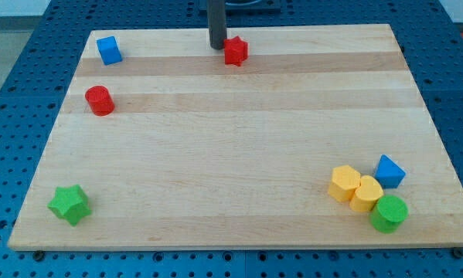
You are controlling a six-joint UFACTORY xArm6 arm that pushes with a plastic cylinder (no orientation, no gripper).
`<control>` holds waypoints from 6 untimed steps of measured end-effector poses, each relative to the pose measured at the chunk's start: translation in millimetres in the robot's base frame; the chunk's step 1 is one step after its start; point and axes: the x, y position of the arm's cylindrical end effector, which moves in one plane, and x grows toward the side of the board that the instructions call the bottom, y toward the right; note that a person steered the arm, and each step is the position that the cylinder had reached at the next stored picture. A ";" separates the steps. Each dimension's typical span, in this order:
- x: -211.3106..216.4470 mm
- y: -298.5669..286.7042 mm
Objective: Push the red star diagonal to the green star
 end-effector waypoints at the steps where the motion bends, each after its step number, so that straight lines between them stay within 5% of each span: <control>1: 21.0 11.7; 5: 44.5 169.7; 6: 49.0 172.1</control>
